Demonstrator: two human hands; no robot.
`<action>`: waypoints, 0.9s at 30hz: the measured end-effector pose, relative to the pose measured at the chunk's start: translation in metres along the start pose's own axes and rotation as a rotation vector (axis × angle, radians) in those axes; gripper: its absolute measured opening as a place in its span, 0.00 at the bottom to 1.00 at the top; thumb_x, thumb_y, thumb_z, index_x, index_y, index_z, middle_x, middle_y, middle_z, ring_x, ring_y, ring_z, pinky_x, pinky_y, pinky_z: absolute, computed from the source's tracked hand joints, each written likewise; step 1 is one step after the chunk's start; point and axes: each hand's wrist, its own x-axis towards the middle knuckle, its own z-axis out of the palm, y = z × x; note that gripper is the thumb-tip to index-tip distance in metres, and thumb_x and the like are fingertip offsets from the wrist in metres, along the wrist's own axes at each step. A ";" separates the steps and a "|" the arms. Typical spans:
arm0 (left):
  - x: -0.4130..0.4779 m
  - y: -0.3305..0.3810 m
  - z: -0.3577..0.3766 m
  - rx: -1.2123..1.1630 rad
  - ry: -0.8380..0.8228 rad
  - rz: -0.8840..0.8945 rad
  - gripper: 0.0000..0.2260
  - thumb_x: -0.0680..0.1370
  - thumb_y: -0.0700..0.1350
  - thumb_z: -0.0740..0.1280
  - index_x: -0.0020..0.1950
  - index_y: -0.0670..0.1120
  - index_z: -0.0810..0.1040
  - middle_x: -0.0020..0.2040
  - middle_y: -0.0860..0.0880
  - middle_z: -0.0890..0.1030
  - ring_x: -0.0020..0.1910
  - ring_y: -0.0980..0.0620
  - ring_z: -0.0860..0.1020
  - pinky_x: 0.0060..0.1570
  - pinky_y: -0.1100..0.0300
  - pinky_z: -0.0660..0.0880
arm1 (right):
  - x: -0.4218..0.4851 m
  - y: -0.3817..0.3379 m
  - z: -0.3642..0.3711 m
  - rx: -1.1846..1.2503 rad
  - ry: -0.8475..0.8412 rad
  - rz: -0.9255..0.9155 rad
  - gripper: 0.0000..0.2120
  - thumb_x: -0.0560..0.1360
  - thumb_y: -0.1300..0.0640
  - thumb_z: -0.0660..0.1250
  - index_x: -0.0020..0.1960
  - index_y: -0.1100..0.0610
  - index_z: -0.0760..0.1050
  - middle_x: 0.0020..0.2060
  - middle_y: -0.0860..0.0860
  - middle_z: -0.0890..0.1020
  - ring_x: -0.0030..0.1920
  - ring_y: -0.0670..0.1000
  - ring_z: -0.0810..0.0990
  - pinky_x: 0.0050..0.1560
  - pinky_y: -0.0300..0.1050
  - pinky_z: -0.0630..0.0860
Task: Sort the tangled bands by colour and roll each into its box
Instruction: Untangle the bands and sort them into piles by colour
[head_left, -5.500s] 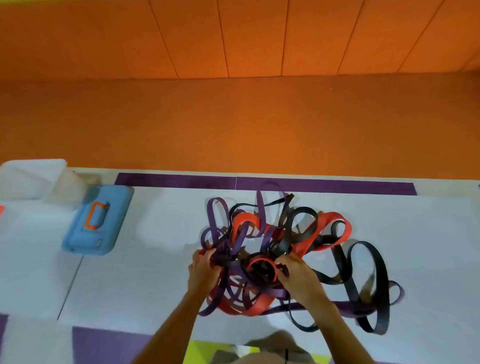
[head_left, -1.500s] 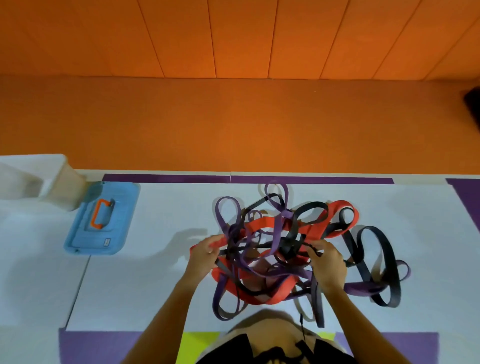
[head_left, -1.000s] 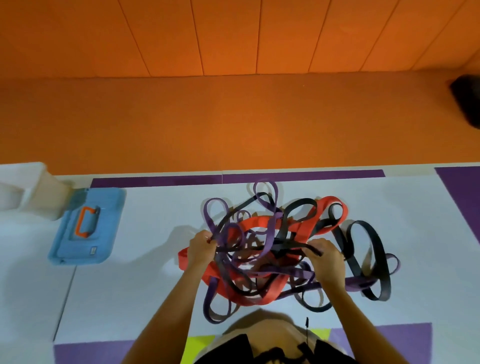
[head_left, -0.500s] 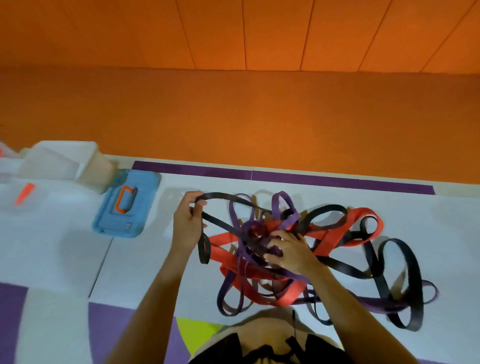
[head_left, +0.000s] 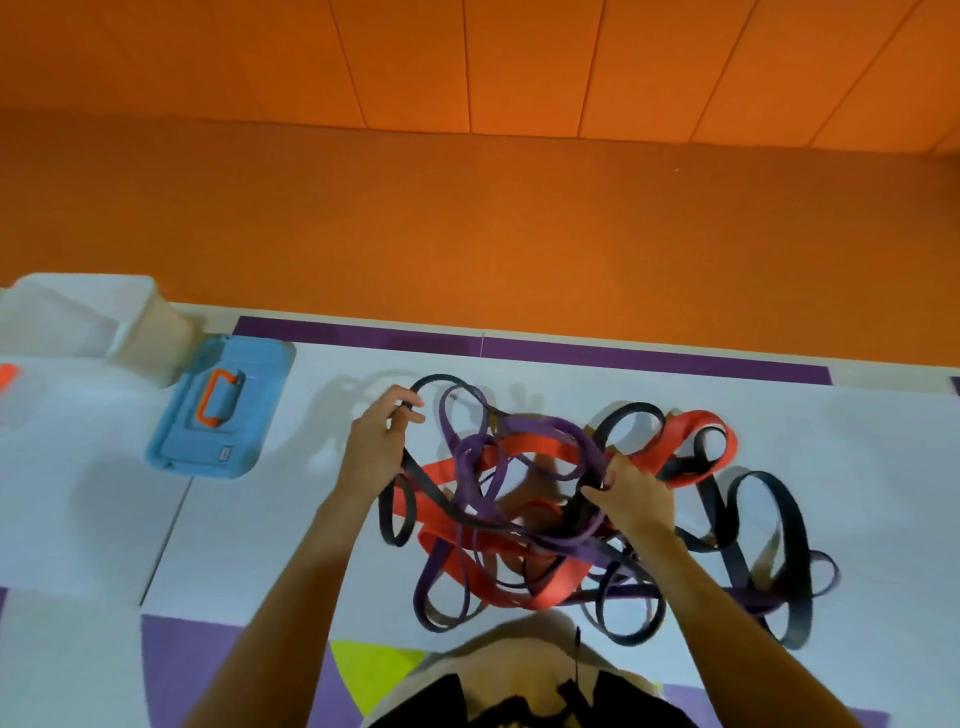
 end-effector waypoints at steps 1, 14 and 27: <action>0.000 0.001 0.003 0.045 -0.033 0.034 0.15 0.87 0.36 0.58 0.54 0.53 0.80 0.54 0.54 0.85 0.54 0.50 0.85 0.56 0.60 0.79 | 0.005 -0.004 -0.003 -0.006 0.000 0.002 0.23 0.75 0.43 0.76 0.60 0.52 0.70 0.52 0.52 0.81 0.60 0.59 0.80 0.61 0.58 0.76; 0.001 0.017 0.028 0.289 -0.008 0.147 0.34 0.84 0.41 0.67 0.86 0.55 0.54 0.86 0.58 0.53 0.63 0.49 0.82 0.55 0.67 0.73 | 0.015 -0.036 0.031 0.203 -0.148 -0.498 0.25 0.74 0.75 0.65 0.64 0.55 0.82 0.65 0.50 0.83 0.70 0.52 0.78 0.79 0.57 0.63; 0.038 0.053 0.036 0.257 -0.026 0.237 0.38 0.82 0.38 0.69 0.86 0.55 0.53 0.86 0.61 0.46 0.33 0.49 0.79 0.29 0.65 0.73 | -0.034 0.025 0.055 0.200 0.074 -0.620 0.18 0.78 0.63 0.70 0.66 0.51 0.81 0.78 0.49 0.71 0.73 0.53 0.73 0.74 0.54 0.71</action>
